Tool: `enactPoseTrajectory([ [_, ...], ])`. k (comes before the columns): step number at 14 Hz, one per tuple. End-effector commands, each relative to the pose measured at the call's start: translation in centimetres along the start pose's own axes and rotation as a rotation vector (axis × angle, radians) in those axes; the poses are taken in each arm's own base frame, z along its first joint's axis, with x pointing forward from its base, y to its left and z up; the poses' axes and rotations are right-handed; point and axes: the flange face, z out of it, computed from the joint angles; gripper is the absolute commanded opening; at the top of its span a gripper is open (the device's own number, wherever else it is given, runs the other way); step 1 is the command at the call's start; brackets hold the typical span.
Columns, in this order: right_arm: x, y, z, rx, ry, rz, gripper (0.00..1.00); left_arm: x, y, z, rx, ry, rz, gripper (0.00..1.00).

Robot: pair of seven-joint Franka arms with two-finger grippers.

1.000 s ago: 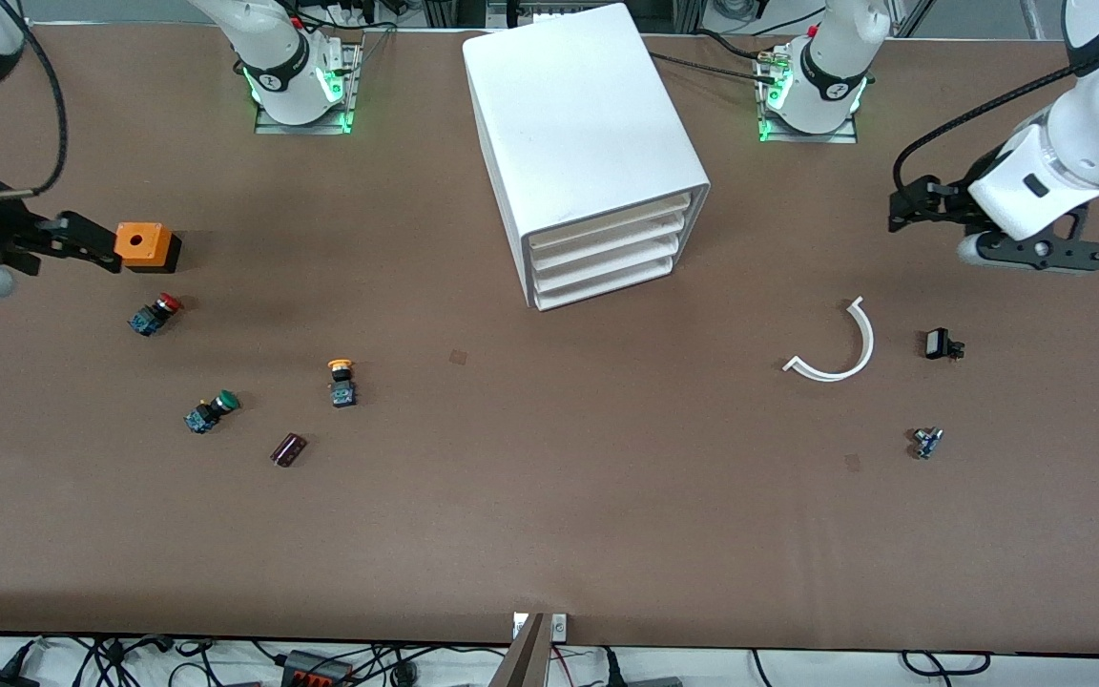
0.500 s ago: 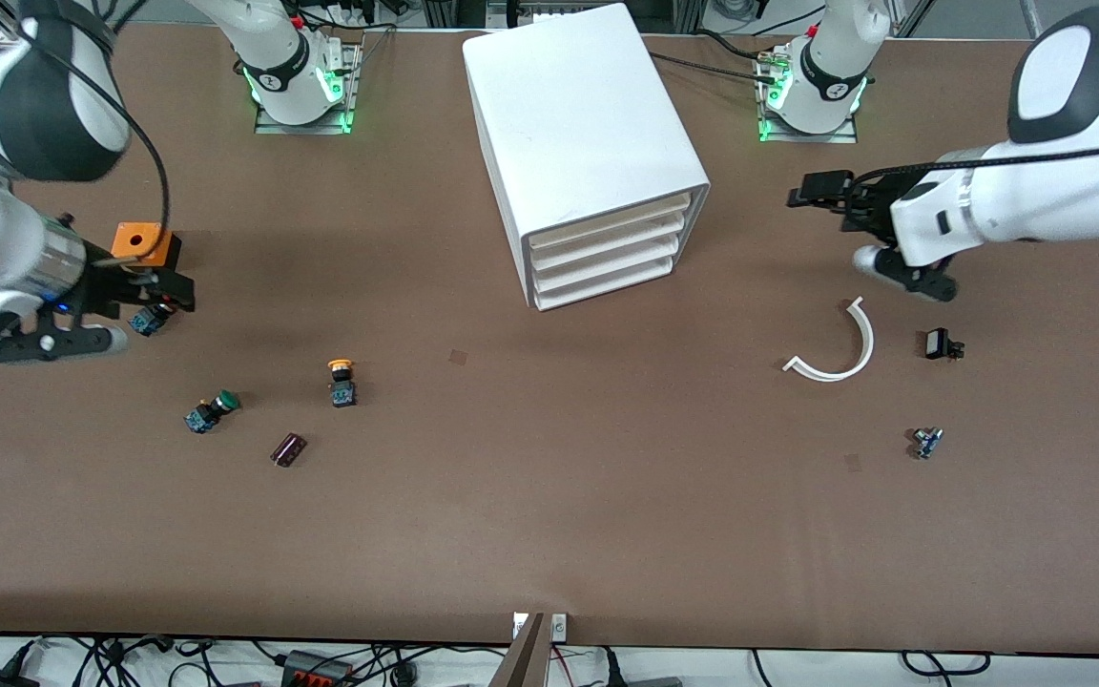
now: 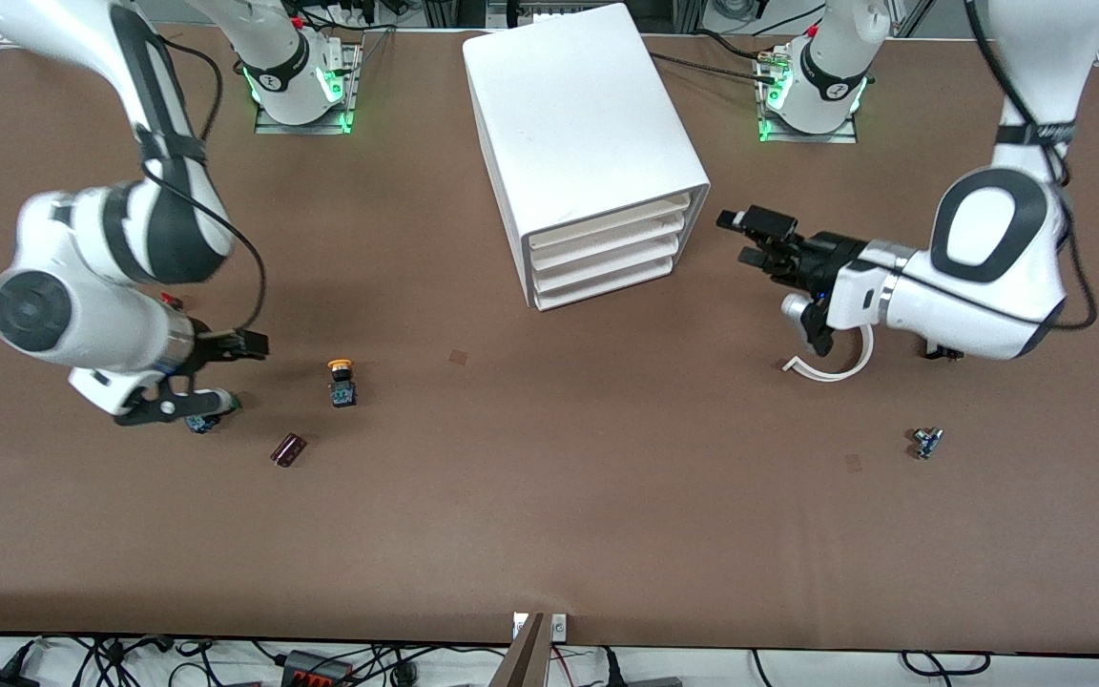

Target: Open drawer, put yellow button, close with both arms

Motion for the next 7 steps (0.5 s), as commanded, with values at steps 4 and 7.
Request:
enactPoseTrajectory([
  [4, 2.4, -6.2, 5.1, -0.023, 0.022, -0.008, 1.0, 2.6, -7.7, 4.7, -0.241, 0.012, 0.122, 0.96],
  [7, 2.9, -7.3, 7.8, -0.029, 0.005, -0.023, 1.0, 1.9, -8.6, 8.7, -0.326, 0.003, 0.095, 0.9],
])
